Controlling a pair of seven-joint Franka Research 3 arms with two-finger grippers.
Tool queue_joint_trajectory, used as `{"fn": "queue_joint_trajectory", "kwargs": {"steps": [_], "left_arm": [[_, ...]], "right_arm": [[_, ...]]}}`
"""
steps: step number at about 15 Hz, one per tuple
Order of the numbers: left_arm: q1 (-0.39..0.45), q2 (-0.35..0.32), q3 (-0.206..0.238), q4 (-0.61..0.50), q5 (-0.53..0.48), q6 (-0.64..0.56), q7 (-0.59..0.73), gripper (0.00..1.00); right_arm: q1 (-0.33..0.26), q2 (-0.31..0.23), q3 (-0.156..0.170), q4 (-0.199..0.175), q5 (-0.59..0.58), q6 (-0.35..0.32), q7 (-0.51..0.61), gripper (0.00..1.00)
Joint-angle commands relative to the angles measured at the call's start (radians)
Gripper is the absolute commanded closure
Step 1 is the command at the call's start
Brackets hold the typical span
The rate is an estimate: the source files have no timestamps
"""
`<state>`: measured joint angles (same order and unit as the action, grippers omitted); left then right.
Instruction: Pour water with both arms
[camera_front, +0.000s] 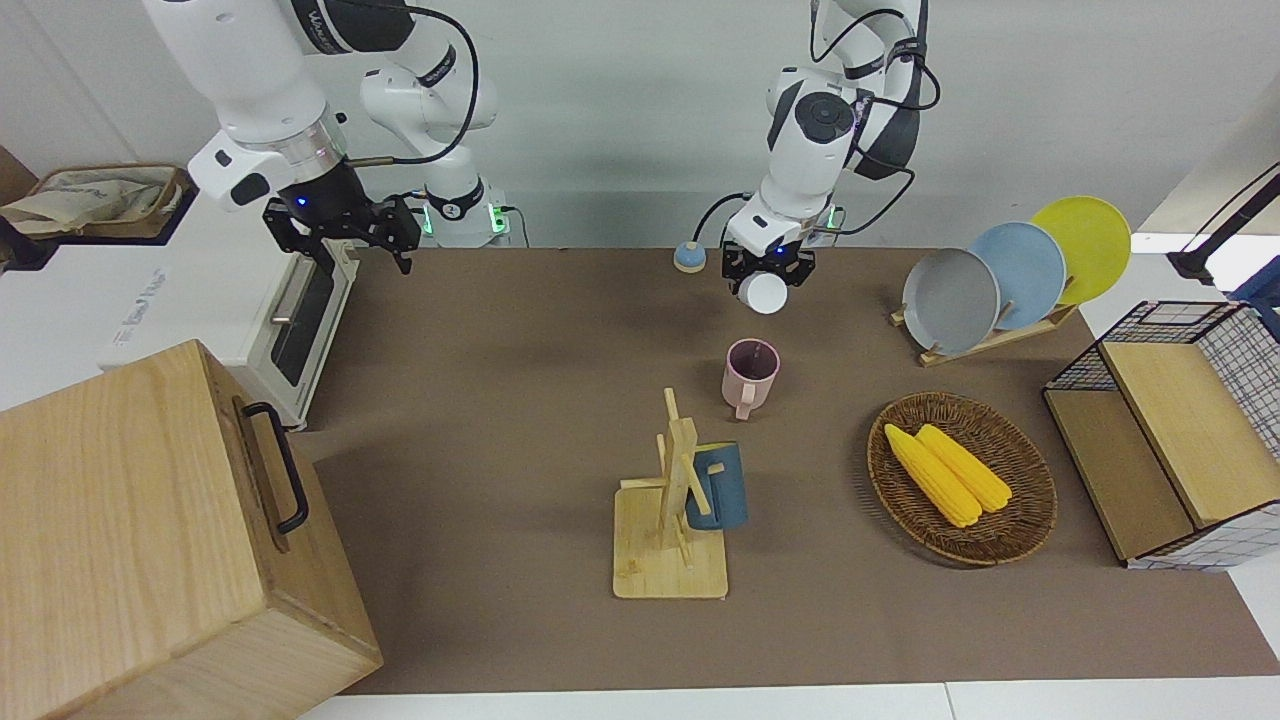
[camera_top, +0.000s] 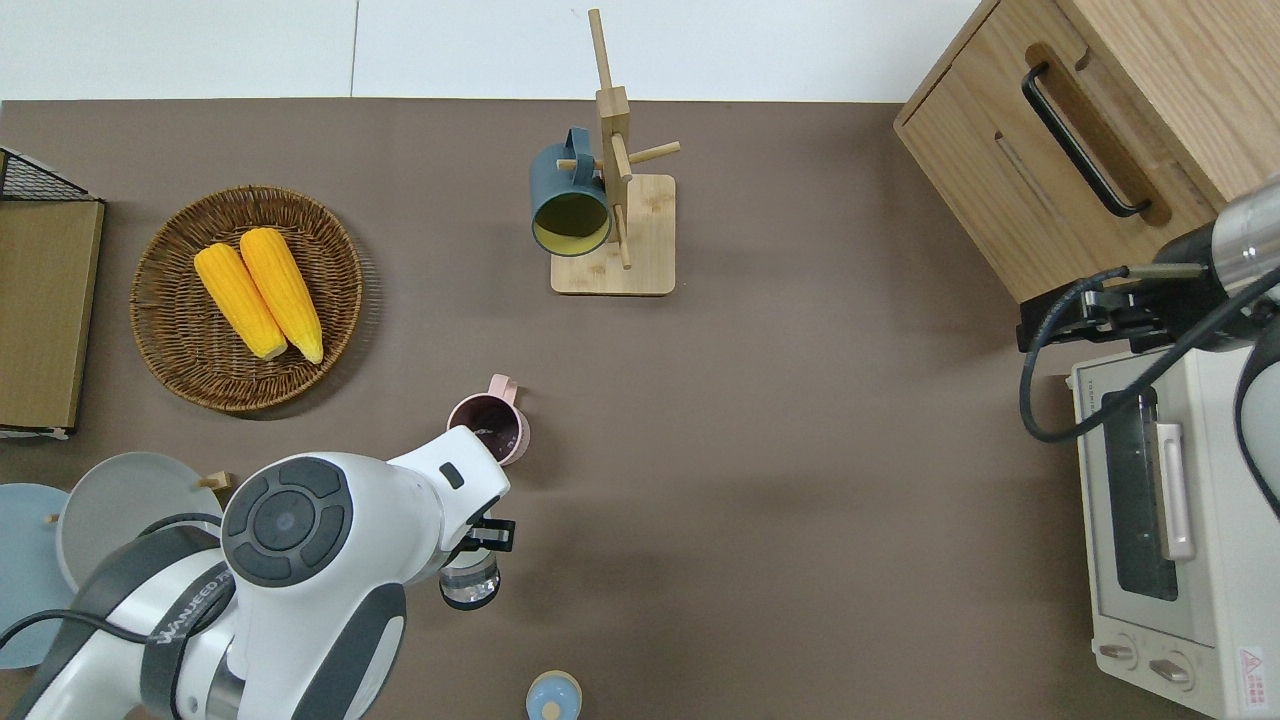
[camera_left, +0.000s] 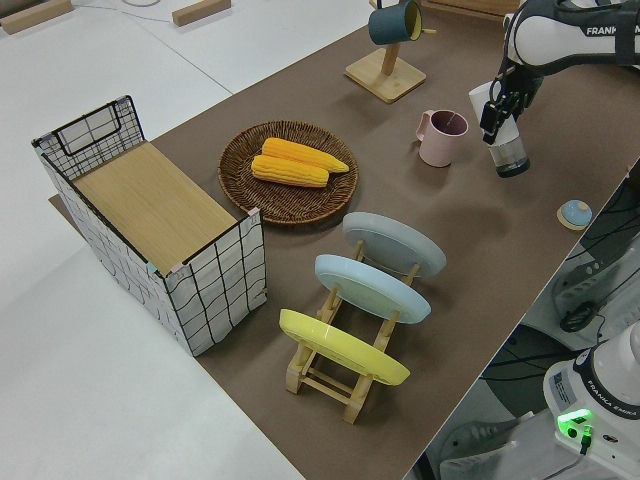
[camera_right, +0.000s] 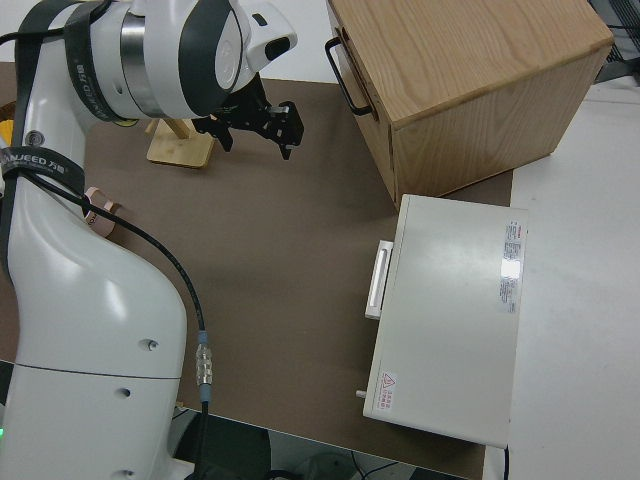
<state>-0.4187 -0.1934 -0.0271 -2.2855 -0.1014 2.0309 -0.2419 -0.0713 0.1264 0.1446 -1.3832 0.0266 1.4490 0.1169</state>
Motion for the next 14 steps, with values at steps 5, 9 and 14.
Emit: {"fn": "queue_joint_trajectory", "kwargs": {"steps": [5, 9, 14], "left_arm": [[-0.012, 0.055, 0.013, 0.113, -0.015, -0.099, 0.000, 1.00], [-0.011, 0.068, 0.019, 0.146, -0.017, -0.159, 0.004, 1.00], [-0.009, 0.068, 0.021, 0.159, -0.017, -0.218, 0.007, 1.00]], "right_arm": [[-0.016, -0.018, 0.009, -0.014, 0.010, 0.001, -0.016, 0.015], [-0.015, -0.018, 0.009, -0.014, 0.010, -0.001, -0.016, 0.015], [-0.016, -0.018, 0.009, -0.014, 0.010, 0.001, -0.016, 0.015]]}}
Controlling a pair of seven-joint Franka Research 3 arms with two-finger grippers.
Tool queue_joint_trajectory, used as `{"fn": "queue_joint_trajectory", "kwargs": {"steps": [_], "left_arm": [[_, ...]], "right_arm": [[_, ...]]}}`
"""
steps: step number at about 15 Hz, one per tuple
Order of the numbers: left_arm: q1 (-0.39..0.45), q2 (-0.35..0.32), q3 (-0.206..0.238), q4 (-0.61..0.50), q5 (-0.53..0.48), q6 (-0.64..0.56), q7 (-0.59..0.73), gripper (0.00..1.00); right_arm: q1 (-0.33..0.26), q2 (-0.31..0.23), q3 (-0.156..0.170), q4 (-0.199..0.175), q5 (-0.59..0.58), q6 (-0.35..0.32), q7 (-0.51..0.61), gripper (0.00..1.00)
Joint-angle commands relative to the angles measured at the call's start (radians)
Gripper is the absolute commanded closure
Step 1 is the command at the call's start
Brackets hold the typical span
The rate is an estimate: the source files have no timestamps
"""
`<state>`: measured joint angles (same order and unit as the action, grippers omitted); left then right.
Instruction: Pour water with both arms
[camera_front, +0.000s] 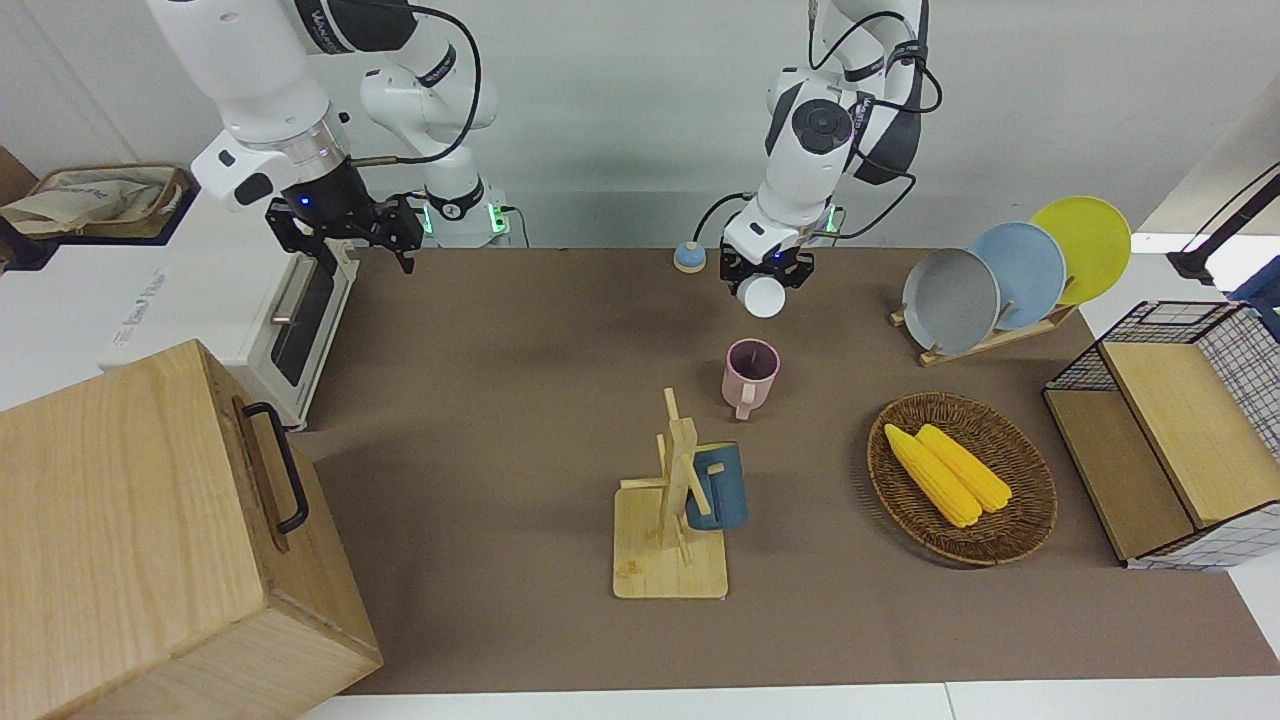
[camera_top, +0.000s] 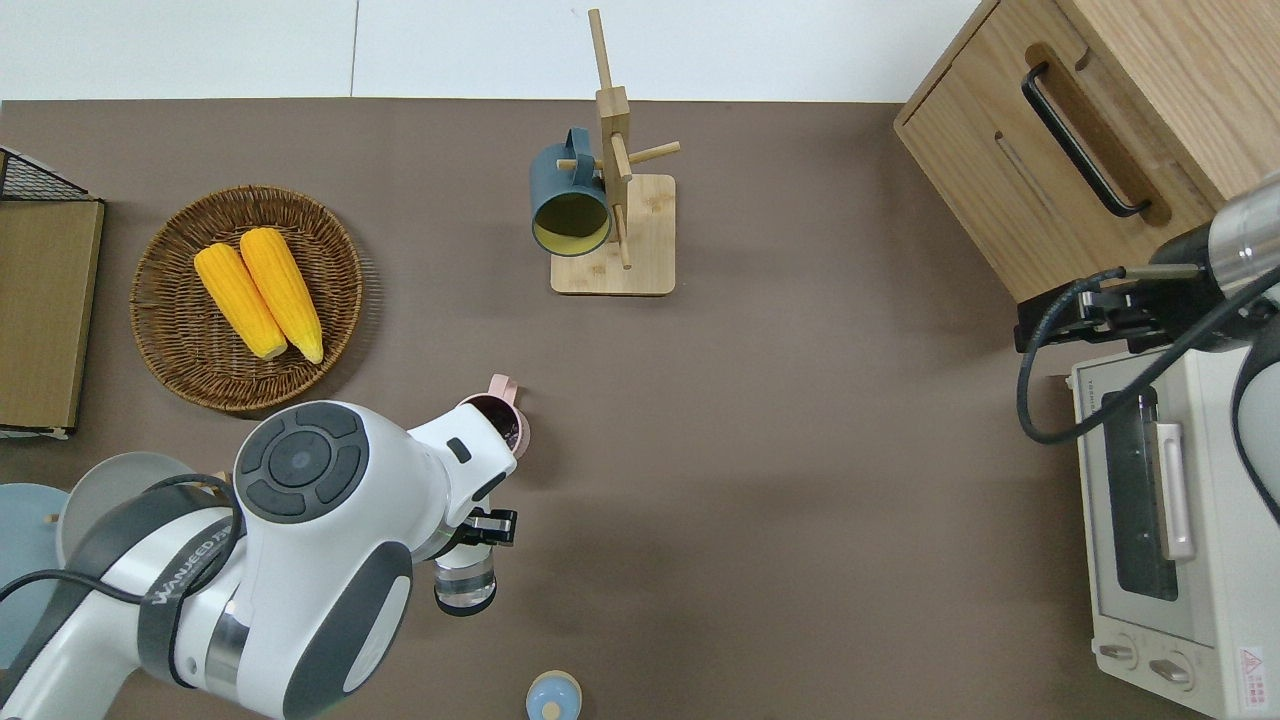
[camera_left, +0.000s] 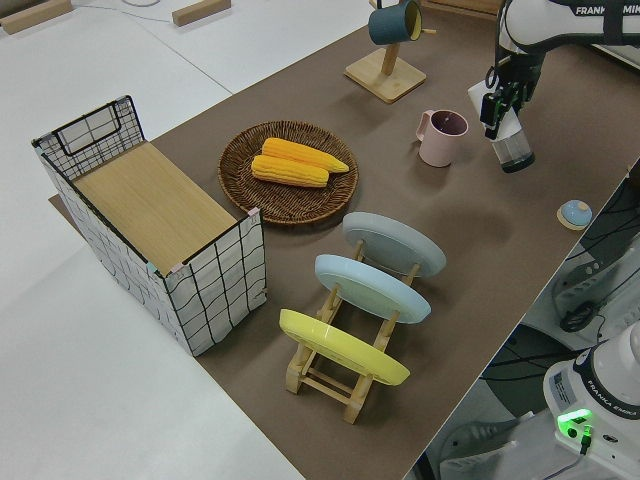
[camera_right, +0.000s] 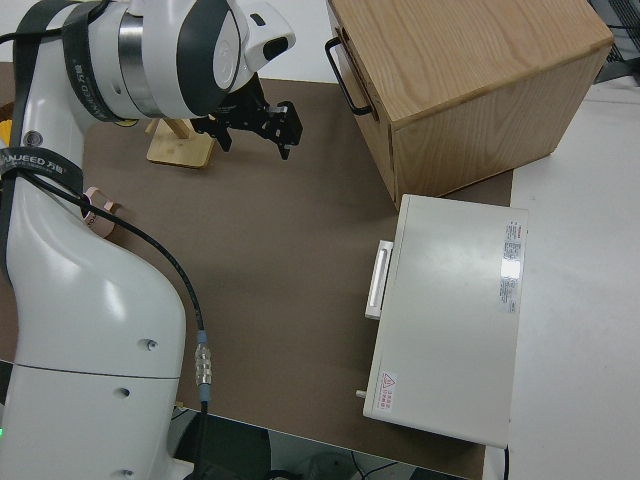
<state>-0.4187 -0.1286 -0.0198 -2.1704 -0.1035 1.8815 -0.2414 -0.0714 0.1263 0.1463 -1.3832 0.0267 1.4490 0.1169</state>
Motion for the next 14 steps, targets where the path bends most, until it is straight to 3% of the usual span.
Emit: {"fn": "queue_joint_trajectory", "kwargs": {"steps": [1, 14], "left_arm": [[-0.009, 0.003, 0.015, 0.047, -0.015, -0.077, 0.007, 1.00], [-0.011, 0.004, 0.014, 0.052, -0.015, -0.108, 0.007, 1.00]], "right_arm": [[-0.016, -0.017, 0.007, -0.014, 0.010, 0.001, -0.016, 0.015], [-0.015, -0.017, 0.007, -0.014, 0.010, 0.001, -0.016, 0.017]]}}
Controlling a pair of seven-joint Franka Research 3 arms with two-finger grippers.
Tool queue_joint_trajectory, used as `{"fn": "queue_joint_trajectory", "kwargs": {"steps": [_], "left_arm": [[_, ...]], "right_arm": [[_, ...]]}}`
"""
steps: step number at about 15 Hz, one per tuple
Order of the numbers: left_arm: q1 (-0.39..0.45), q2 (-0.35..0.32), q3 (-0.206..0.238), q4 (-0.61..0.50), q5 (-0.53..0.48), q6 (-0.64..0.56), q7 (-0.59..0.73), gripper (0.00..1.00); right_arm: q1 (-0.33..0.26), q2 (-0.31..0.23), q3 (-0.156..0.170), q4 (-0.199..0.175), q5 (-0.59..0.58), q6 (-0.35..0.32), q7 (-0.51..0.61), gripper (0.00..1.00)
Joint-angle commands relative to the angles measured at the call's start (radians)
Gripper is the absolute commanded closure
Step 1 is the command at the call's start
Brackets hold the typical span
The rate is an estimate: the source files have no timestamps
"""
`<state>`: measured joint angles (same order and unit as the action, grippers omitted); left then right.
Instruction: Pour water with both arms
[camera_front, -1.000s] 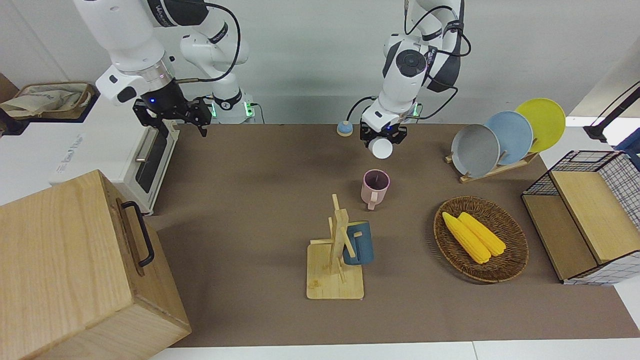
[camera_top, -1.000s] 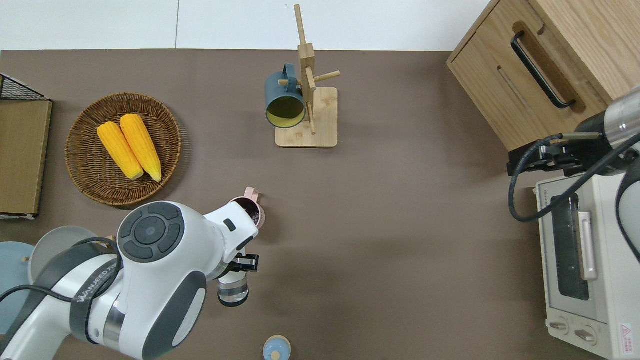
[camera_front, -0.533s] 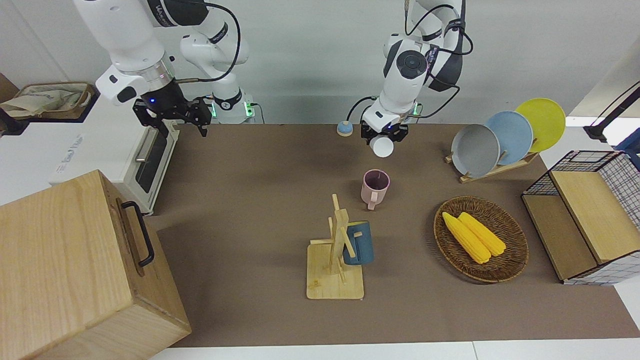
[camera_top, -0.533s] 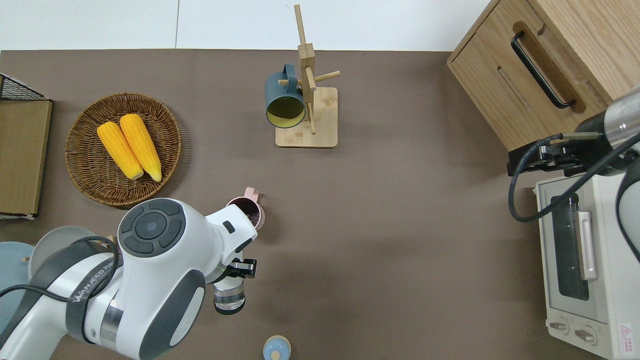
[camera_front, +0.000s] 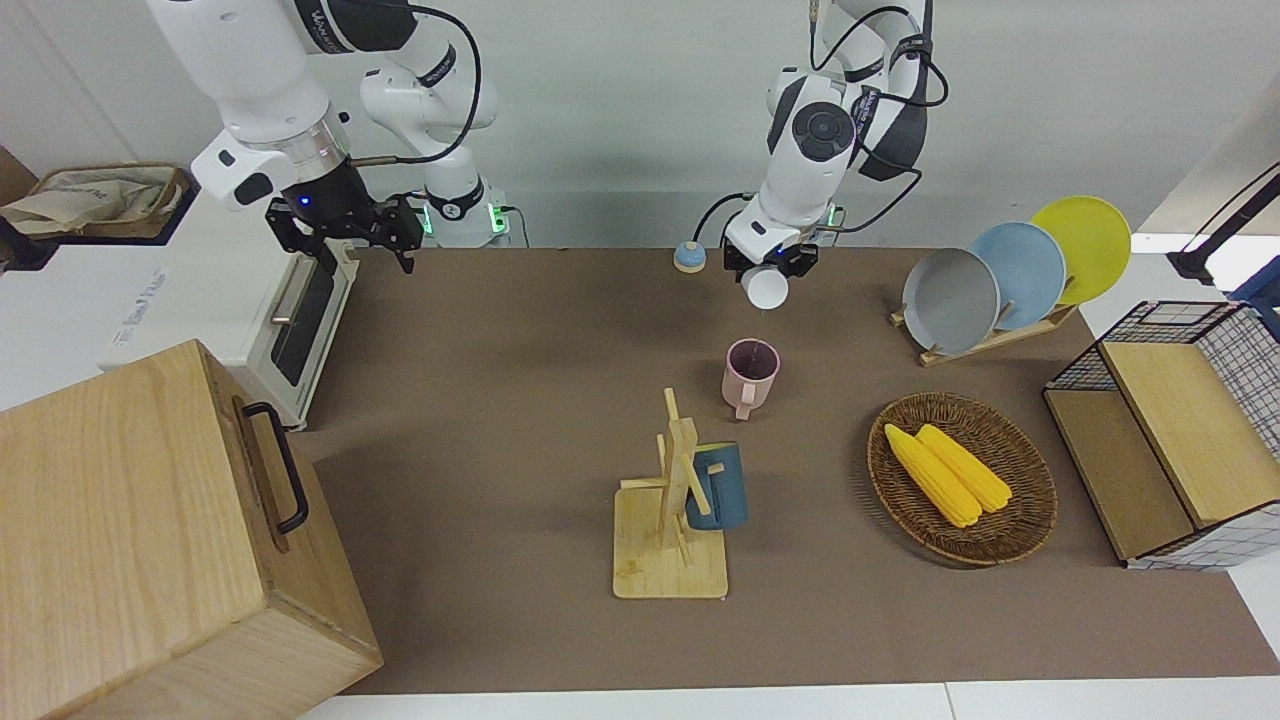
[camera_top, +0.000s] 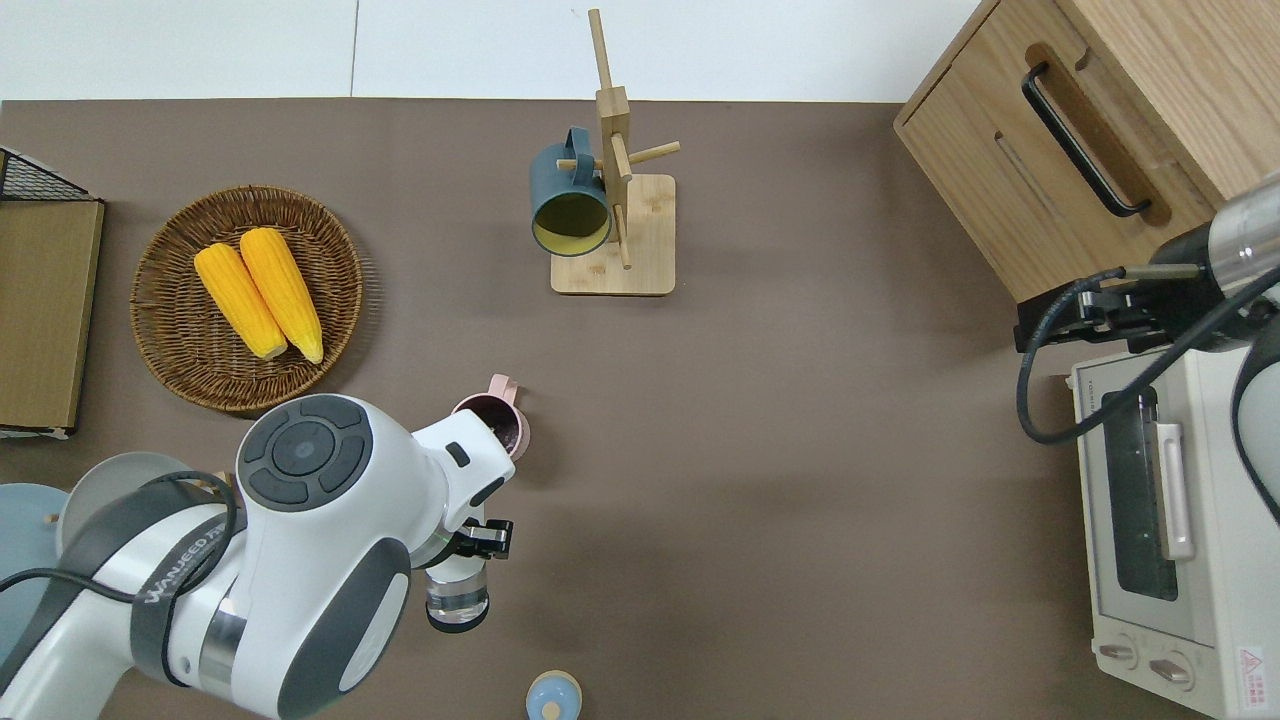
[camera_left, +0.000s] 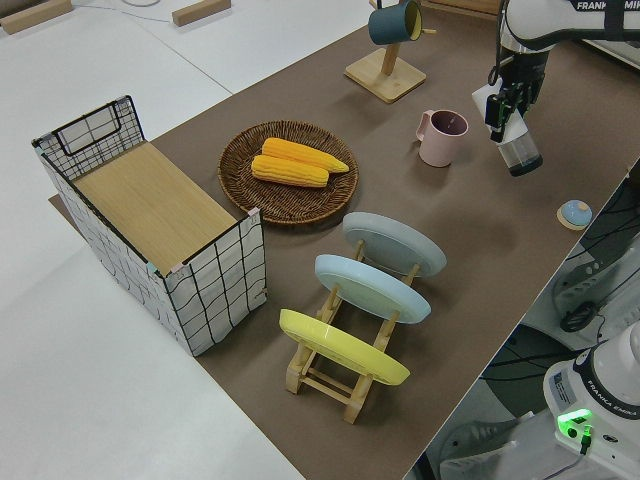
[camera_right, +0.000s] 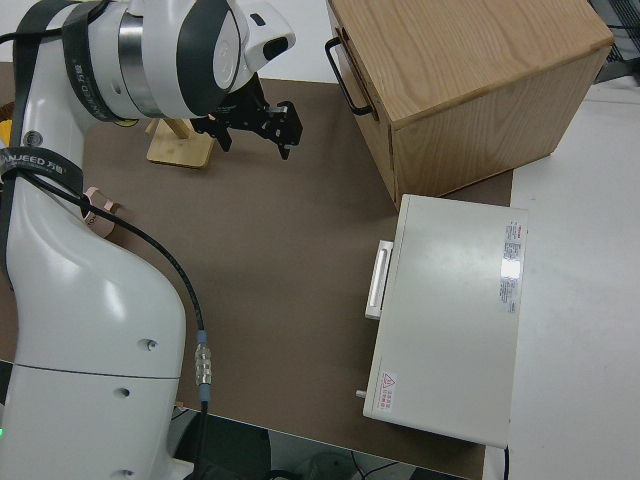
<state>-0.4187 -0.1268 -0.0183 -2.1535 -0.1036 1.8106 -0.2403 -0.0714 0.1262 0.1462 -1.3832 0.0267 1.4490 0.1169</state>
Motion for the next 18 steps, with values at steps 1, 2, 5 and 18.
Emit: {"fn": "queue_joint_trajectory", "kwargs": {"steps": [1, 2, 5, 18], "left_arm": [[-0.011, 0.003, 0.012, 0.035, -0.014, -0.037, 0.003, 1.00], [-0.012, 0.003, 0.012, 0.035, -0.014, -0.037, 0.003, 1.00], [-0.012, 0.003, 0.012, 0.035, -0.014, -0.037, 0.001, 1.00], [-0.008, 0.016, 0.014, 0.104, -0.019, -0.102, -0.002, 1.00]], "right_arm": [[-0.016, -0.017, 0.007, -0.014, 0.010, 0.001, -0.016, 0.015], [-0.015, -0.017, 0.007, -0.014, 0.010, 0.001, -0.016, 0.015], [-0.015, -0.017, 0.007, -0.014, 0.010, 0.001, -0.016, 0.015], [-0.015, -0.017, 0.007, -0.014, 0.010, 0.001, -0.016, 0.015]]}}
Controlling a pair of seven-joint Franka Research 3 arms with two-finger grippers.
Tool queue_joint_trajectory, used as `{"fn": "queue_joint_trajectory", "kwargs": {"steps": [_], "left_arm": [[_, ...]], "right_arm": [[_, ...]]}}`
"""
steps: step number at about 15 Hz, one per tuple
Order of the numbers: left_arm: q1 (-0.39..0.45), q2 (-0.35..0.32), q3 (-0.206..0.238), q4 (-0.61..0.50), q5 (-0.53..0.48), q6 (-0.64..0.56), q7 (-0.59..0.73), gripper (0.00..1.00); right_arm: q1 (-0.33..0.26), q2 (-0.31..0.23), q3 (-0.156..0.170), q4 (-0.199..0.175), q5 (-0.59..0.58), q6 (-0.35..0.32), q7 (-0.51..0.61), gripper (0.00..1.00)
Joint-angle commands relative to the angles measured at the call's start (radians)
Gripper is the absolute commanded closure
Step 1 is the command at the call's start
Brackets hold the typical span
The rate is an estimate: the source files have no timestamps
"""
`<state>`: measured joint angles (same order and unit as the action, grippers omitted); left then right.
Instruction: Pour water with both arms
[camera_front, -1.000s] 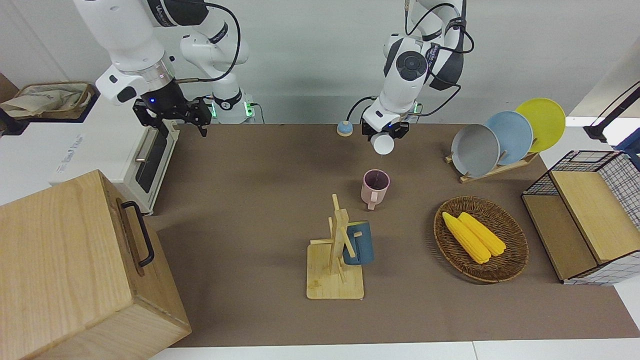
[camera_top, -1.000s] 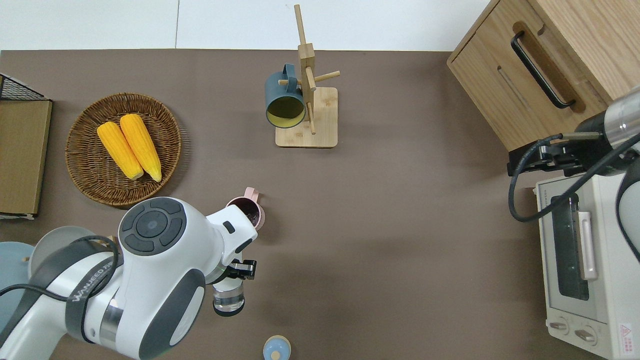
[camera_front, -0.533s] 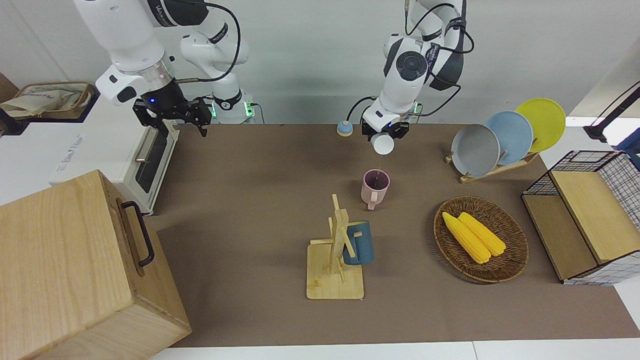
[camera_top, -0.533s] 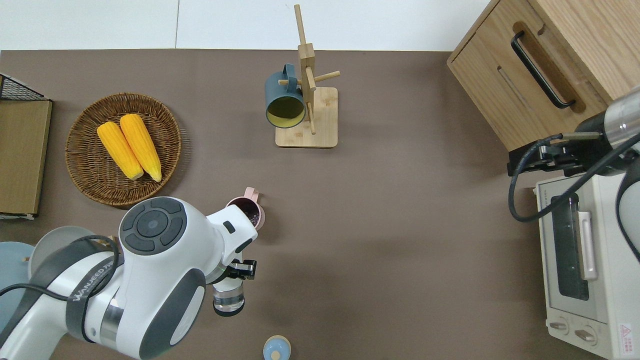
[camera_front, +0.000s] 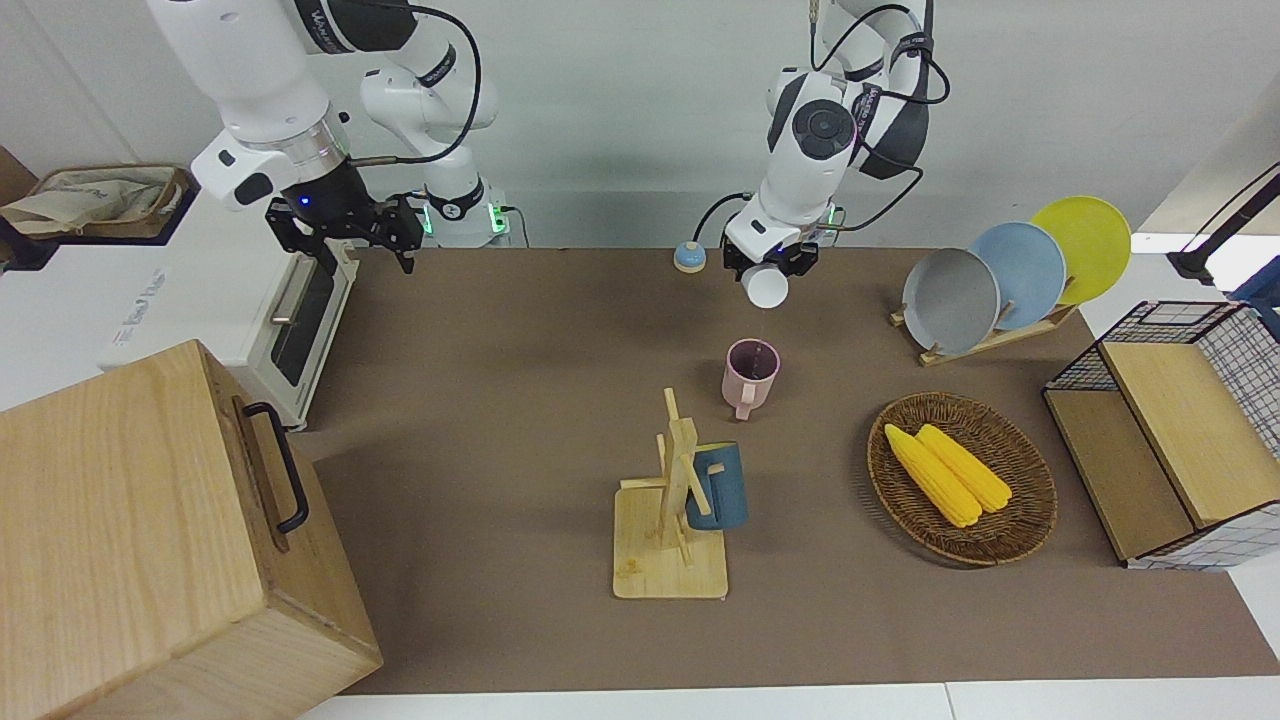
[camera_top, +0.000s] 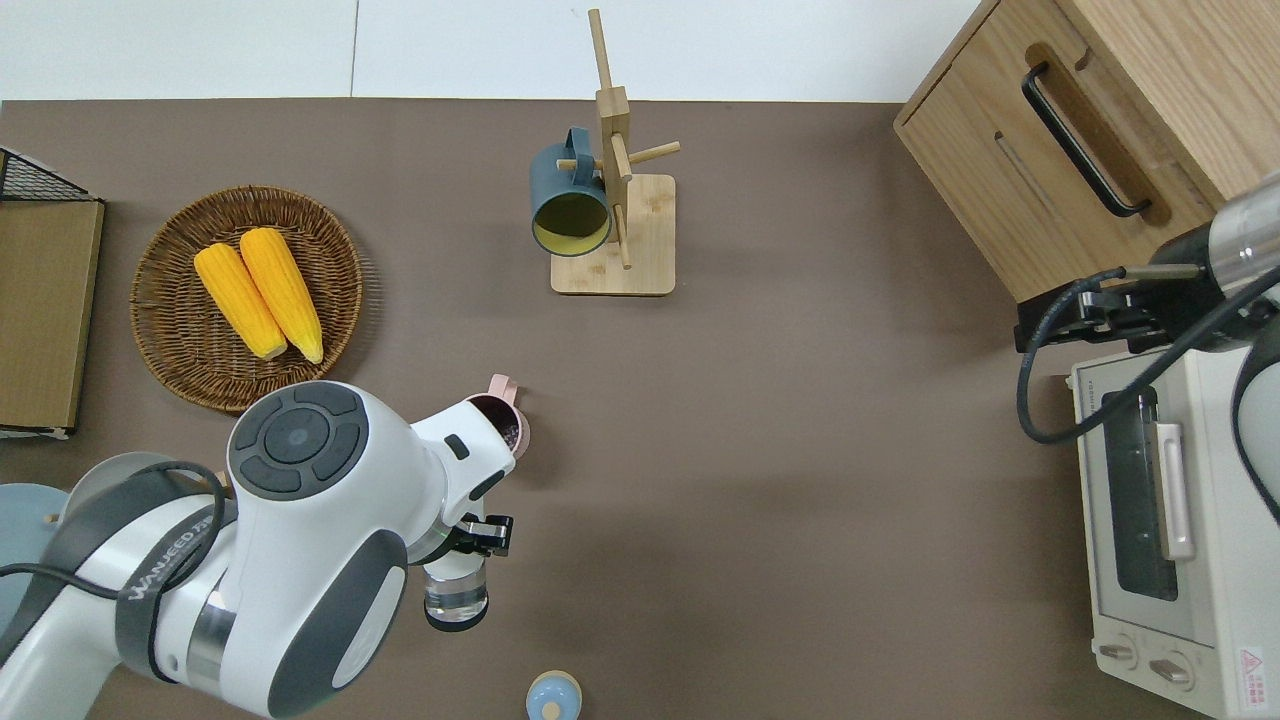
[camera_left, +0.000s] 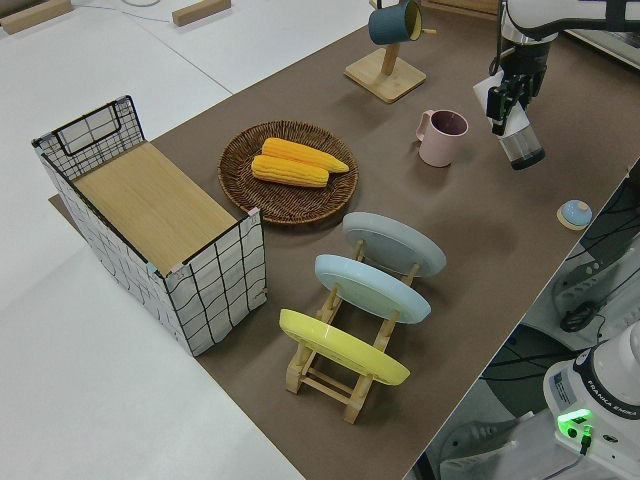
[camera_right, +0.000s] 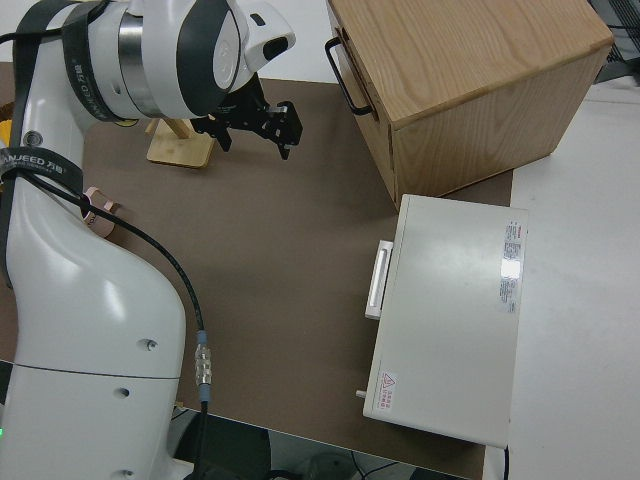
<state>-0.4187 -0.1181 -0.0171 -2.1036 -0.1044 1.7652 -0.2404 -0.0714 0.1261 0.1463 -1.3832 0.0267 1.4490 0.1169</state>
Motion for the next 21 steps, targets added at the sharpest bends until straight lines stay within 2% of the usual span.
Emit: {"fn": "queue_joint_trajectory", "kwargs": {"steps": [1, 21], "left_arm": [[-0.008, 0.009, 0.013, 0.054, -0.018, -0.056, -0.002, 1.00], [-0.008, 0.031, 0.013, 0.060, -0.018, -0.086, -0.005, 1.00]], "right_arm": [[-0.015, -0.017, 0.007, -0.014, 0.010, -0.001, -0.016, 0.015], [-0.015, -0.017, 0.007, -0.014, 0.010, 0.001, -0.016, 0.015]]}}
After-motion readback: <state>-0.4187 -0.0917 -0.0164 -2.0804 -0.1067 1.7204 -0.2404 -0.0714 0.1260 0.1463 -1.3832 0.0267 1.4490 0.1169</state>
